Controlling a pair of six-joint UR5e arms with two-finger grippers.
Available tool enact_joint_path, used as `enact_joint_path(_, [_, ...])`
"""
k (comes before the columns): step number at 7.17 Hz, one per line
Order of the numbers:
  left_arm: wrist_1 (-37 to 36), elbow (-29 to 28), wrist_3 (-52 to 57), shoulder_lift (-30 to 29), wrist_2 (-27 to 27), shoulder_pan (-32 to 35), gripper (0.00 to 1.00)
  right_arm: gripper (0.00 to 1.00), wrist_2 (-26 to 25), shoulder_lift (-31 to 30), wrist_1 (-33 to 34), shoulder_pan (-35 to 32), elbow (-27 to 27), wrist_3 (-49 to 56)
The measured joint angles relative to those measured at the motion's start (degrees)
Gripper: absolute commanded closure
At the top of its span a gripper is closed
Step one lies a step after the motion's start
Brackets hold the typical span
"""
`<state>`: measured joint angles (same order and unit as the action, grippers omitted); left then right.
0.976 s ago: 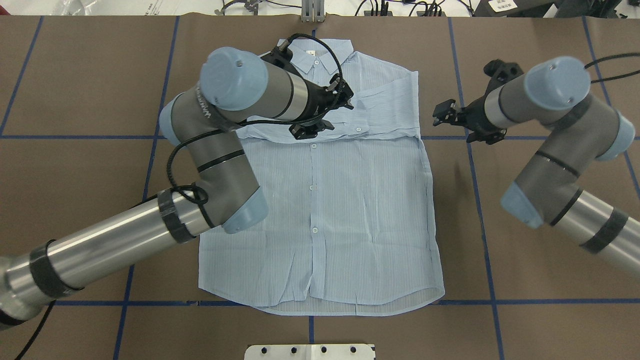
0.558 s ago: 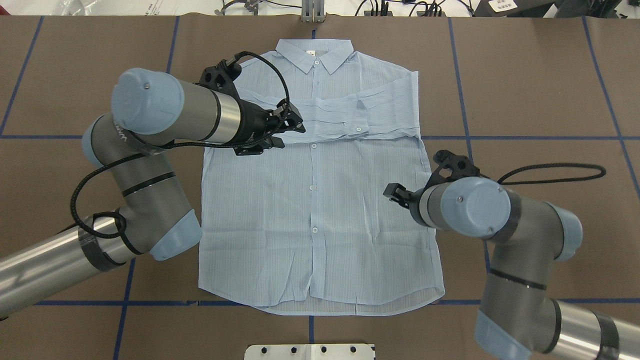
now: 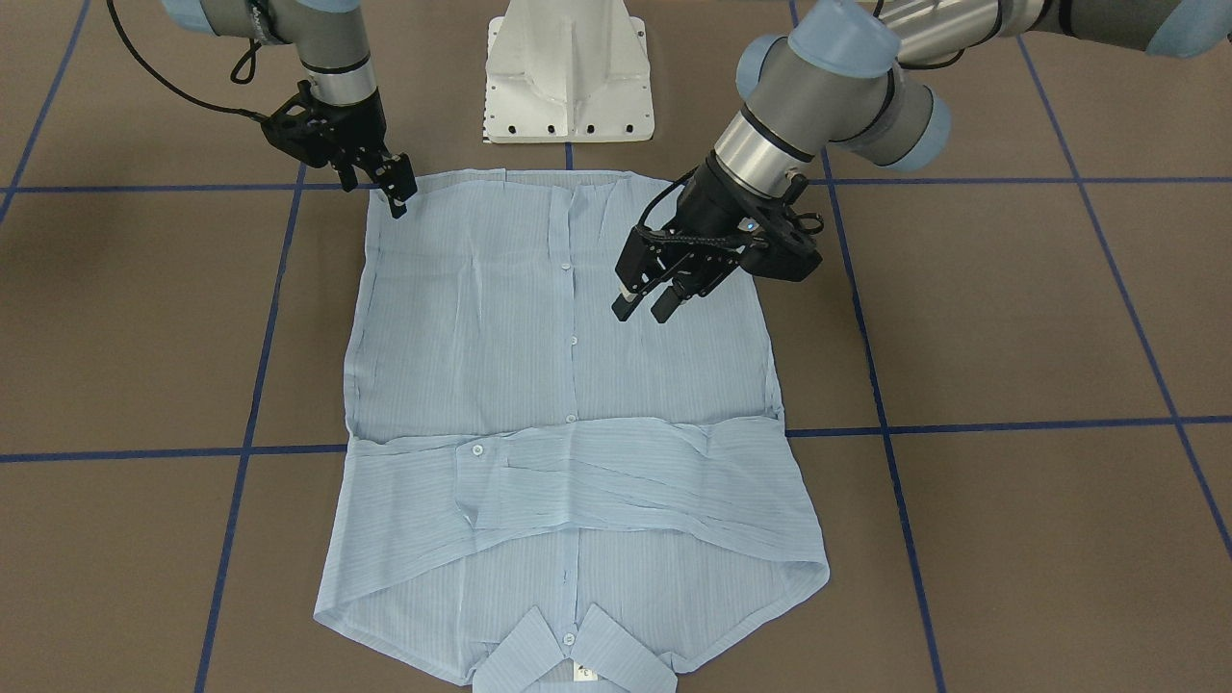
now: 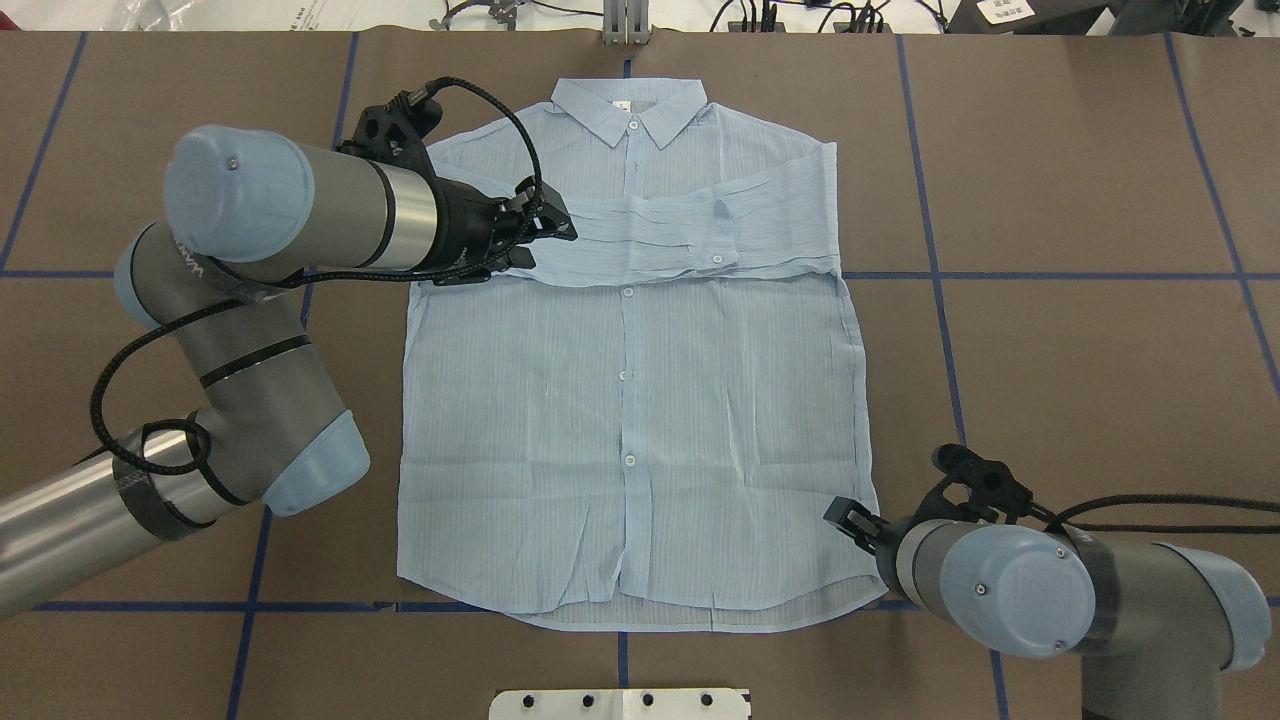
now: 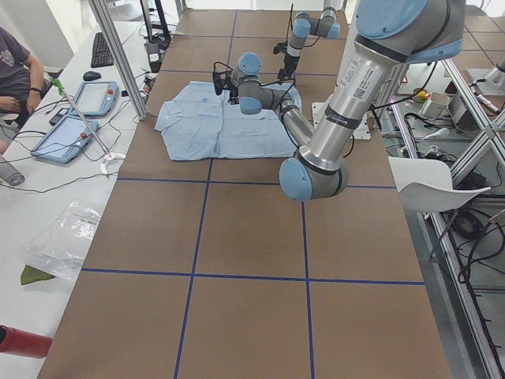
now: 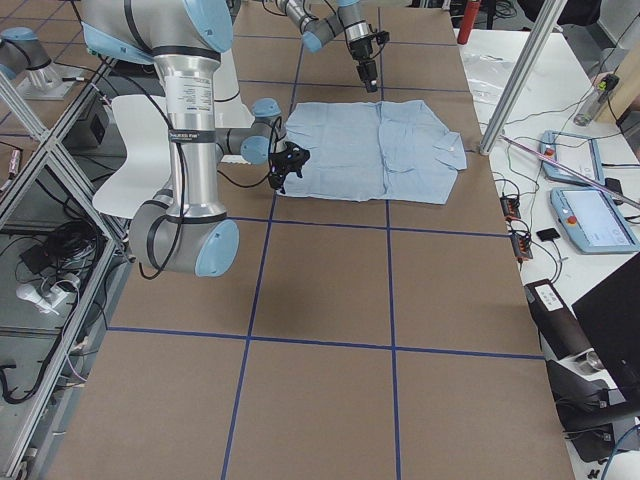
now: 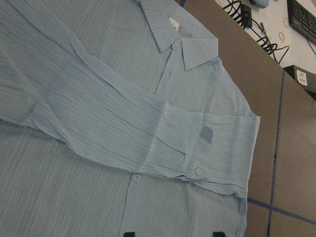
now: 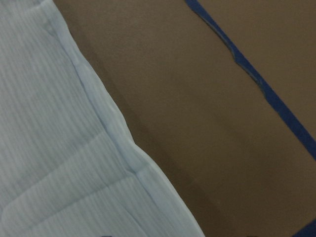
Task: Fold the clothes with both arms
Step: 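Release the sleeve with the left gripper while the right gripper moves to the hem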
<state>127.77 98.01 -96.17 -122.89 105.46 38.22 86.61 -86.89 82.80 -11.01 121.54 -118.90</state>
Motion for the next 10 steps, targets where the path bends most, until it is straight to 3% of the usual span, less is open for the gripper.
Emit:
enact_joint_path(3, [-0.2, 0.6, 0.1, 0.0, -0.9, 0.0, 0.39, 0.20, 0.4, -0.2, -0.1, 1.8, -0.3, -2.4])
enact_joint_path(4, [-0.3, 0.7, 0.1, 0.1, -1.1, -0.1, 0.39, 0.34, 0.4, -0.2, -0.1, 2.3, -0.9, -2.5])
enact_joint_path(6, [-0.5, 0.9, 0.1, 0.3, -2.3, -0.2, 0.38, 0.71, 0.5, -0.2, -0.1, 2.7, -1.2, -2.5])
enact_joint_path(7, [-0.5, 1.0, 0.1, 0.5, -3.1, -0.3, 0.39, 0.73, 0.4, -0.3, -0.1, 2.7, -1.3, -2.5])
enact_joint_path(9, [-0.7, 1.2, 0.0, 0.7, -3.8, -0.4, 0.39, 1.00, 0.2, -0.4, 0.0, 2.6, -1.2, -2.5])
enact_joint_path(10, [-0.8, 1.4, 0.0, 0.7, -3.9, -0.5, 0.38, 1.00, 0.2, -0.5, 0.0, 2.6, -1.1, -2.5])
